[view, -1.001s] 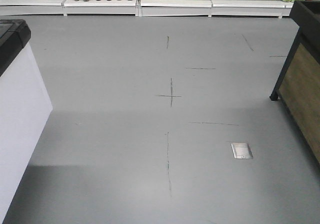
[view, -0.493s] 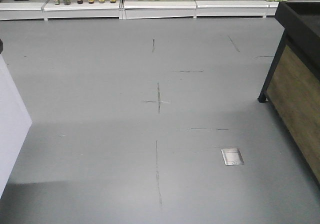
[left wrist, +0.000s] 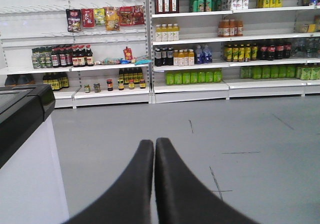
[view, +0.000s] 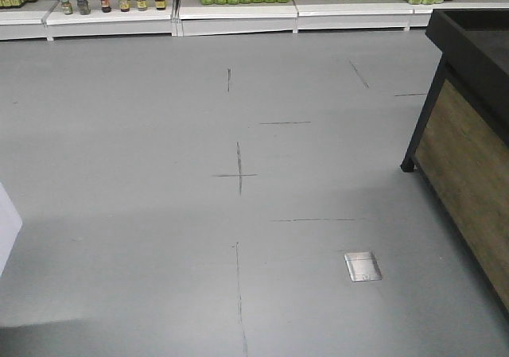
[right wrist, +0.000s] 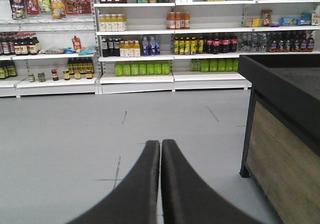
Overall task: Pick three apples into basket with both arms
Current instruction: 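Drive the base forward toward the black produce table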
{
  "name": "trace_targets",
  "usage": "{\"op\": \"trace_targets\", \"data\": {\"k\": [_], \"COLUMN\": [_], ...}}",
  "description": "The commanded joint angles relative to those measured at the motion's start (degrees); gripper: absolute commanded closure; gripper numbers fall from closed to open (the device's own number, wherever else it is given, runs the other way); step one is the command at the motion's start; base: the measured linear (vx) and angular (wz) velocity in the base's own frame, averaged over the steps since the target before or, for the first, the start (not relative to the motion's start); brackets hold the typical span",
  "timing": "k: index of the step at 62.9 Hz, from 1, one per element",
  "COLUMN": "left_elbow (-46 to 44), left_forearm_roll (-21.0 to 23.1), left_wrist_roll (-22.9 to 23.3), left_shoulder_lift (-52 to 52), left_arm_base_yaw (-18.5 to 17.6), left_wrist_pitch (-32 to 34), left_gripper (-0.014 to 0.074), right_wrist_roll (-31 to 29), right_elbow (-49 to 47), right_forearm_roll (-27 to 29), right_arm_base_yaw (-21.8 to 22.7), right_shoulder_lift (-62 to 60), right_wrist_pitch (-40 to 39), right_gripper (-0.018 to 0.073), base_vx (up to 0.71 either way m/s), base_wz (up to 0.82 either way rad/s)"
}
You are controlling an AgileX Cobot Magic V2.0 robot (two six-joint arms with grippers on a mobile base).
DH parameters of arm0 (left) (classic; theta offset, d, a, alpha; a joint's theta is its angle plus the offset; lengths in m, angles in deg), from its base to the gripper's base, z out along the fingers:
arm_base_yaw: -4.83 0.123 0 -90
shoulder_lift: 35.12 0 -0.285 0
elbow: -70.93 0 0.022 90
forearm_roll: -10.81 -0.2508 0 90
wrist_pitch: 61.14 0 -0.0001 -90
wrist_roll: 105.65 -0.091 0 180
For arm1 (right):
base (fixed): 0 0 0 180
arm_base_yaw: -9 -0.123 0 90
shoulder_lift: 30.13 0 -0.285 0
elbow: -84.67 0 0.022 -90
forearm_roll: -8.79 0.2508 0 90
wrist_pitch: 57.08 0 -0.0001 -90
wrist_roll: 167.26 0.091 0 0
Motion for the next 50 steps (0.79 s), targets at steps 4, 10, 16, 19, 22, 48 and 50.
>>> {"op": "trace_targets", "data": {"k": [4,10,16,19,22,48,50], "left_elbow": [0.5,0.5,0.5,0.5,0.5,0.5,0.5], "left_forearm_roll": [0.0,0.0,0.0,0.0,0.0,0.0,0.0], "left_wrist_roll": [0.5,0.5,0.5,0.5,0.5,0.5,0.5], "left_shoulder_lift": [-0.9,-0.9,-0.9,-0.9,-0.9,-0.9,-0.9], "left_arm_base_yaw": [0.0,0.0,0.0,0.0,0.0,0.0,0.0], "left_wrist_pitch": [4.2,4.2,4.2,4.2,4.2,4.2,4.2], "left_gripper": [0.0603,0.0603,0.0603,0.0603,0.0603,0.0603,0.0603], "right_wrist_roll": [-0.2,-0.2,-0.2,-0.2,-0.2,-0.2,-0.2], "right_elbow": [0.8,0.8,0.8,0.8,0.8,0.8,0.8], "right_forearm_roll": [-0.7,-0.7,-0.7,-0.7,-0.7,-0.7,-0.7], "right_arm_base_yaw": [0.4,0.4,0.4,0.4,0.4,0.4,0.4], "right_shoulder_lift": [-0.8,-0.8,-0.8,-0.8,-0.8,-0.8,-0.8], "right_wrist_pitch": [-4.3,-4.3,-4.3,-4.3,-4.3,-4.3,-4.3], "right_gripper": [0.0564,0.0564,0.0564,0.0564,0.0564,0.0564,0.0564], "base_vx": [0.21,0.22,0.22,0.22,0.22,0.23,0.21], "base_wz": [-0.08,-0.09,-0.09,-0.10,-0.10,-0.15,-0.30]}}
